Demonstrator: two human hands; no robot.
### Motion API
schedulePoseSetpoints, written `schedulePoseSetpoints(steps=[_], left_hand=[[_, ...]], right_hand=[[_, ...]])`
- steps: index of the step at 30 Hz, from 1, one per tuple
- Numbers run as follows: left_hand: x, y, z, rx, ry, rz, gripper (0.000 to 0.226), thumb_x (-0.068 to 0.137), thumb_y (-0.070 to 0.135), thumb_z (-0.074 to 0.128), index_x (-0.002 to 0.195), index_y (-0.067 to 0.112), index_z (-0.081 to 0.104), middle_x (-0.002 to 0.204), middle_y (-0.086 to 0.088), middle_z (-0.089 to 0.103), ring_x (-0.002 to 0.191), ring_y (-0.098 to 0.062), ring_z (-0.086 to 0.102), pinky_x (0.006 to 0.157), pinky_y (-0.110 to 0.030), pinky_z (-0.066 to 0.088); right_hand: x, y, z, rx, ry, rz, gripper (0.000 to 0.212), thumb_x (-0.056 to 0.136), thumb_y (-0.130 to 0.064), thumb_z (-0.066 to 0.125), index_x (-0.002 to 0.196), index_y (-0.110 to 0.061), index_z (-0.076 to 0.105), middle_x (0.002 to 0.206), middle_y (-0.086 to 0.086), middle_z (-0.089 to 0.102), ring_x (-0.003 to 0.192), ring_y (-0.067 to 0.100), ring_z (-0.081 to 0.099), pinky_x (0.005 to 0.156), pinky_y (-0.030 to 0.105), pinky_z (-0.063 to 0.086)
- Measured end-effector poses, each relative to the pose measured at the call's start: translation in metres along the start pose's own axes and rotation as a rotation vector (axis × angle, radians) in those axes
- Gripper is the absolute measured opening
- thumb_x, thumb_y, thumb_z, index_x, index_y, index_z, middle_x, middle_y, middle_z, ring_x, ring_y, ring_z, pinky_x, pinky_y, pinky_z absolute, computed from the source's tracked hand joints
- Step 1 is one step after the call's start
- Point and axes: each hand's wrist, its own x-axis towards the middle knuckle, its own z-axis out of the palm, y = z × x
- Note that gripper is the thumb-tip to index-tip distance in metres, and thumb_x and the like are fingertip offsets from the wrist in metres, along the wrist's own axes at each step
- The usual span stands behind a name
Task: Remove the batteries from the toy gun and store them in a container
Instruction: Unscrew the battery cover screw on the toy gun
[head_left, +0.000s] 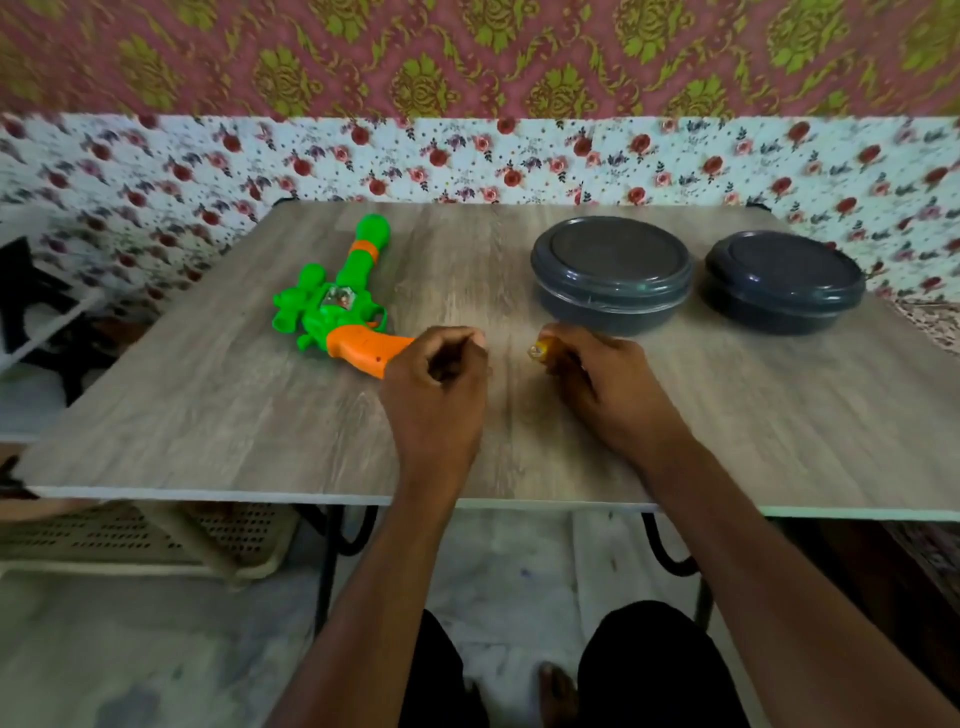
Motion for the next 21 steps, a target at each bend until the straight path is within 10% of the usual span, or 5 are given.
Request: schedulePoseSetpoints(steps=[5, 12, 17, 21], left_hand=[[0.033, 0.008, -0.049, 0.316, 0.313, 0.127, 0.01, 0.086, 0.01, 0.068, 0.092, 0.009, 0.076, 0.089, -0.002, 0.076, 0.08, -0.004, 0.069, 0.076, -0.003, 0.041], [0.067, -0.006, -0.081, 0.682, 0.169, -0.355, 0.078, 0.086, 0.052, 0.07, 0.14, 0.006, 0.038, 0.144, -0.021, 0.052, 0.137, -0.041, 0.049, 0.107, -0.053, 0.041], [0.078, -0.01, -0.054, 0.789, 0.145, -0.507, 0.111, 0.076, 0.073, 0.068, 0.156, 0.012, 0.021, 0.151, -0.02, 0.049, 0.145, -0.041, 0.039, 0.118, -0.062, 0.02], [0.079, -0.018, -0.034, 0.735, 0.312, -0.489, 0.108, 0.071, 0.061, 0.078, 0.151, 0.008, 0.028, 0.141, -0.022, 0.053, 0.138, -0.043, 0.044, 0.115, -0.055, 0.026]], right_hand=[[0.004, -0.015, 0.001, 0.168, -0.012, -0.033, 0.034, 0.099, -0.001, 0.053, 0.124, -0.022, 0.063, 0.092, -0.006, 0.072, 0.084, 0.001, 0.069, 0.084, 0.021, 0.056], [0.053, -0.053, 0.026, 0.396, 0.075, -0.071, 0.034, 0.1, -0.038, 0.05, 0.106, -0.011, 0.07, 0.091, 0.005, 0.073, 0.079, 0.013, 0.069, 0.072, 0.033, 0.058], [0.083, -0.062, 0.067, 0.404, 0.193, 0.028, 0.026, 0.098, -0.036, 0.057, 0.105, -0.014, 0.071, 0.095, 0.008, 0.063, 0.084, 0.018, 0.061, 0.076, 0.034, 0.05], [0.087, -0.06, 0.084, 0.858, 0.253, 0.28, 0.028, 0.102, -0.031, 0.059, 0.101, -0.005, 0.069, 0.079, 0.008, 0.063, 0.071, 0.018, 0.06, 0.06, 0.036, 0.051]])
